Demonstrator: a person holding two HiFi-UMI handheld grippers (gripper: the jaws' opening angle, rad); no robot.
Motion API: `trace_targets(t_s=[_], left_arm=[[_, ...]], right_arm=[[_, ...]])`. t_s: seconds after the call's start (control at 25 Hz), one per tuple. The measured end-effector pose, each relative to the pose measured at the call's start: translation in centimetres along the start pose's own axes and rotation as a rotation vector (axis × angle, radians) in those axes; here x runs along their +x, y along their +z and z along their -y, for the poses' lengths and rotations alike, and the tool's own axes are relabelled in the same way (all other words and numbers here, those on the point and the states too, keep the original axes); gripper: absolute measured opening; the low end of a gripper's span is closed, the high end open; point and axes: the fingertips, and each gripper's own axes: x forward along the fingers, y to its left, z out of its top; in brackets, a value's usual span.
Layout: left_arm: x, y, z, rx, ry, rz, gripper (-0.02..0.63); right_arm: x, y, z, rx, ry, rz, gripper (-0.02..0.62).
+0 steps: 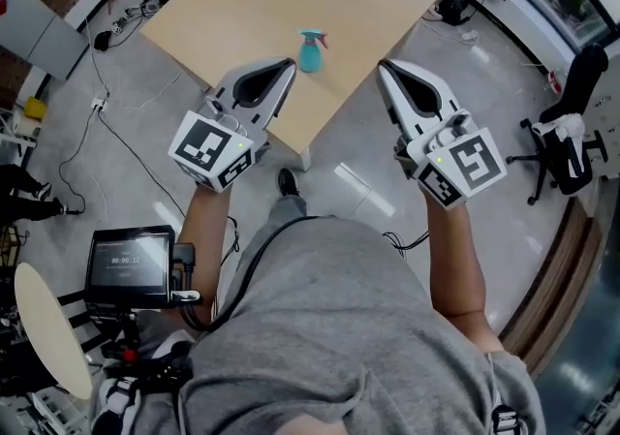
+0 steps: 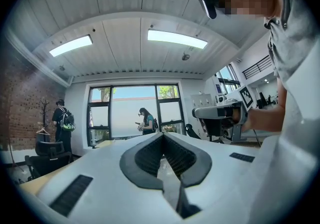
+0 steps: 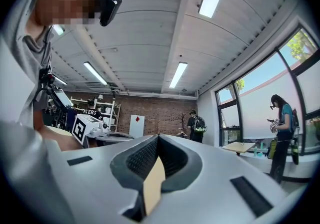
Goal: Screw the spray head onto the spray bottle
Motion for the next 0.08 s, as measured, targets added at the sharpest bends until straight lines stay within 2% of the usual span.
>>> trace_targets(t_s=[0.08], left_arm=[[0.11, -0.21, 0.10, -0.003, -0.002, -0.007, 0.005]], right_arm=[[-0.11, -0.30, 0.22, 0.009, -0.002, -0.003, 0.006]])
